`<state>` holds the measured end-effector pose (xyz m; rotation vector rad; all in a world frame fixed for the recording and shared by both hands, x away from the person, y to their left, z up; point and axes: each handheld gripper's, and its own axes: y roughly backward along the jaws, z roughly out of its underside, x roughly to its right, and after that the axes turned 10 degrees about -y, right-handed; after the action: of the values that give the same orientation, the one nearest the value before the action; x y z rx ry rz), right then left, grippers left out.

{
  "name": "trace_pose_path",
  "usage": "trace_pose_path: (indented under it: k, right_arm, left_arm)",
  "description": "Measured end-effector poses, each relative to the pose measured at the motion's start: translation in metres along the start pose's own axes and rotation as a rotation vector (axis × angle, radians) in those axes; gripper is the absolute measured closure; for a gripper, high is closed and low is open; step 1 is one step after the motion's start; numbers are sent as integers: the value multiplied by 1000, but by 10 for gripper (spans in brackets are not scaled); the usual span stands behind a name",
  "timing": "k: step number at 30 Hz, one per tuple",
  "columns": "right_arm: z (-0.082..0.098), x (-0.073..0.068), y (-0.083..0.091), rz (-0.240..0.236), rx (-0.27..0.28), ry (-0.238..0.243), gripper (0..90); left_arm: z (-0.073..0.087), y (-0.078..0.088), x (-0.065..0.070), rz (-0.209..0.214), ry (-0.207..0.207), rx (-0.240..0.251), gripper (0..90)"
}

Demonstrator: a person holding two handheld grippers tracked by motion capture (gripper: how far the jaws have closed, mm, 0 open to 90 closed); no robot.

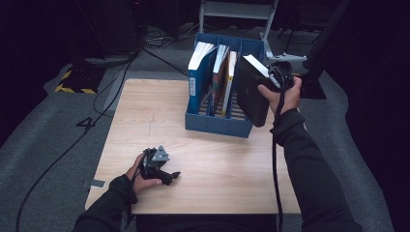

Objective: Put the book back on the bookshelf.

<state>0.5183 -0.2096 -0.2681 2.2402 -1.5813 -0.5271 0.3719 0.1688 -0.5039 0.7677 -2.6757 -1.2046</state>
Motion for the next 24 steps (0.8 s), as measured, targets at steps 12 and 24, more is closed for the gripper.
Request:
trace_pose_path:
  k: [12,24]
  right_arm:
    - [-9,-6,-27,54,12,-47,533]
    - [-14,-13,-50,150,41,-105,533]
  left_arm:
    - [0,0,0,0,0,0,147]
    - [0,0,1,13,-12,3,147]
